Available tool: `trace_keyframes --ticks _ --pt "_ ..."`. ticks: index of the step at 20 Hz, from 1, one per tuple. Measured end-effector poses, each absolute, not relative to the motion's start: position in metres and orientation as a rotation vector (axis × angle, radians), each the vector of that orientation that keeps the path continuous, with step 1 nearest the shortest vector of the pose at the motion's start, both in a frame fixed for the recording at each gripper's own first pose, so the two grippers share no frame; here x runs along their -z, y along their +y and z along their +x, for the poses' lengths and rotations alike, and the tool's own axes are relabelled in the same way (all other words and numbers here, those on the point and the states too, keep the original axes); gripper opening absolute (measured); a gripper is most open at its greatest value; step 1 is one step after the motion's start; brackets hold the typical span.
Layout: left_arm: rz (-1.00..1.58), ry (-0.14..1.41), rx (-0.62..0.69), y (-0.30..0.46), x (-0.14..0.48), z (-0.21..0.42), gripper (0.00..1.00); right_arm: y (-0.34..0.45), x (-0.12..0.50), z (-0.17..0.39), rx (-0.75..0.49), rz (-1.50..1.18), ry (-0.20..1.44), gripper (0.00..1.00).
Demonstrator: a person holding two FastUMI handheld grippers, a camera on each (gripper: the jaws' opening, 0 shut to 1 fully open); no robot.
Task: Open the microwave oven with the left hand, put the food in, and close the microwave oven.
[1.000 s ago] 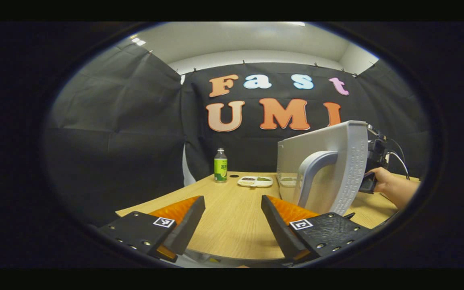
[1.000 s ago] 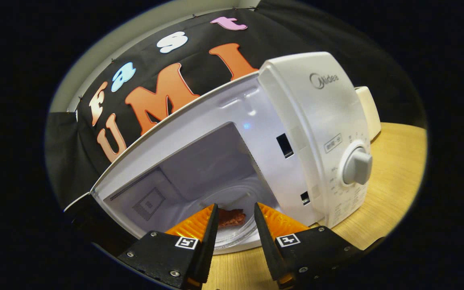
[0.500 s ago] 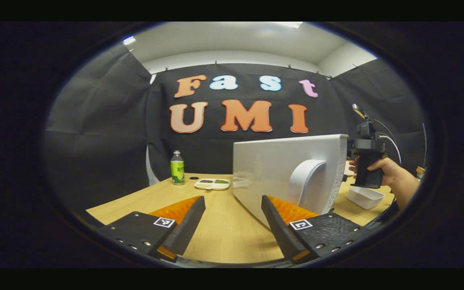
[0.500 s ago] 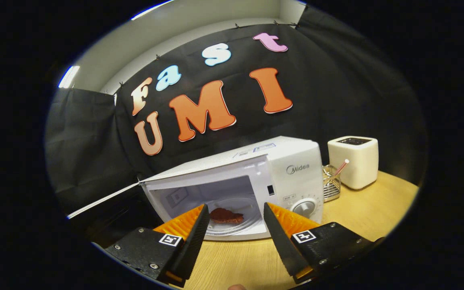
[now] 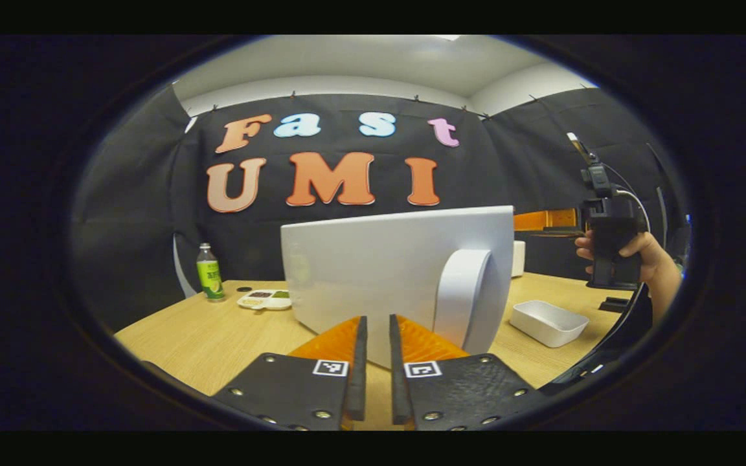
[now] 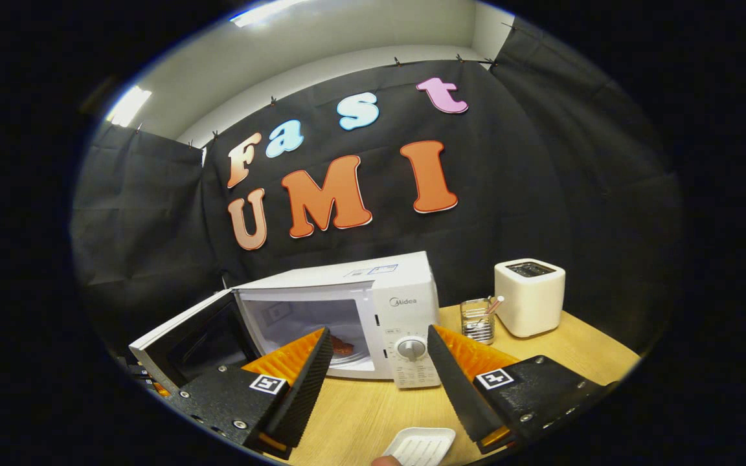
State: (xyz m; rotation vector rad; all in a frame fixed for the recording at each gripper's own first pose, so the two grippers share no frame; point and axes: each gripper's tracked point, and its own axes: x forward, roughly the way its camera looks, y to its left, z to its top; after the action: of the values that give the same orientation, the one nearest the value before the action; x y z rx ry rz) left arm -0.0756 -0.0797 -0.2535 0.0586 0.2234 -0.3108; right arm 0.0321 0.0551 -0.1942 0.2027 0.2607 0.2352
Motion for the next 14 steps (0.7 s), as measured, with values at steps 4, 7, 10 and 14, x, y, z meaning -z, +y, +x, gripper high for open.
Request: trace_keyframes --ticks 4,7,10,14 --pt "0.042 0.251 0.393 -0.123 0.268 -0.059 0.07 0.026 0.188 0.024 -0.199 0.153 0.228 0.91" --pt "0.051 0.250 0.397 -0.142 0.269 -0.038 0.08 0.016 0.188 0.014 -0.205 0.151 0.239 0.92" --pt "0.051 0.255 0.409 -0.165 0.273 -0.014 0.06 0.002 0.186 0.013 -0.194 0.151 0.241 0.92" --pt "0.040 0.257 0.430 -0.192 0.275 0.021 0.06 -0.015 0.181 0.008 -0.168 0.149 0.229 0.92"
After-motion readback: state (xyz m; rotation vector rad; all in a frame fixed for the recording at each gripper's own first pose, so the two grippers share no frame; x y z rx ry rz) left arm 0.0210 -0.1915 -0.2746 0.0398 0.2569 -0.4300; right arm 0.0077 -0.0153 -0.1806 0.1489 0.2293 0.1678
